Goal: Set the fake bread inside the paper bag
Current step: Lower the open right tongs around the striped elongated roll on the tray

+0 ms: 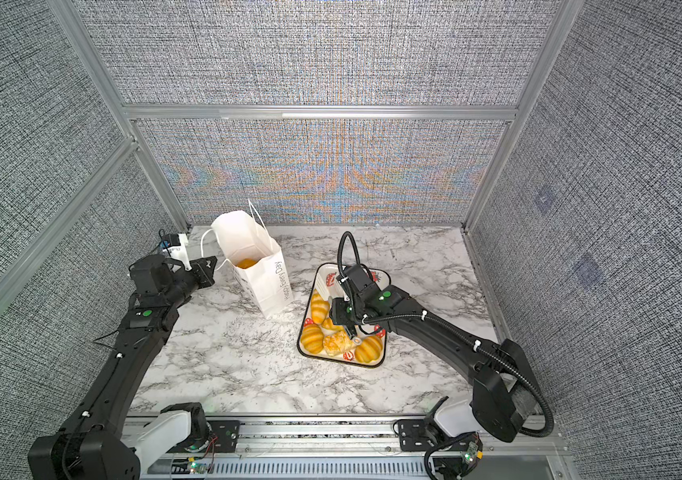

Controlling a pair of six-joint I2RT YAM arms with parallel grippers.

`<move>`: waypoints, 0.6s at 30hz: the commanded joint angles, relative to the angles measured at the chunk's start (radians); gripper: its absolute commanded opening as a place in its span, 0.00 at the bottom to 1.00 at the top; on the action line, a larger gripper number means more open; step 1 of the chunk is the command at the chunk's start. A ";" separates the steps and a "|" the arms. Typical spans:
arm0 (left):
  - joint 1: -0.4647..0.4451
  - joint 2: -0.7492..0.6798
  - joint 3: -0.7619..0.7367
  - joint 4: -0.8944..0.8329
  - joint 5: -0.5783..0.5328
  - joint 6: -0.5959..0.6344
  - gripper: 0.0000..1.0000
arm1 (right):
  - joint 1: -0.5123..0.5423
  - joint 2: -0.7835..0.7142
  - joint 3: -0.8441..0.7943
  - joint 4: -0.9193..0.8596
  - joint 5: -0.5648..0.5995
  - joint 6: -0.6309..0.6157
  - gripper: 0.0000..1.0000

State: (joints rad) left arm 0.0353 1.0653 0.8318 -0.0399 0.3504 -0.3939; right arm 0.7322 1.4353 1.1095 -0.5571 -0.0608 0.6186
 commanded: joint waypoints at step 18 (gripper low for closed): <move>-0.001 0.008 0.000 0.012 0.013 0.000 0.00 | -0.005 0.114 0.017 0.023 -0.052 0.016 0.48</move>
State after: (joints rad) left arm 0.0341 1.0740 0.8318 -0.0399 0.3515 -0.3943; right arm 0.7288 1.5455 1.1137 -0.5491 -0.1085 0.6292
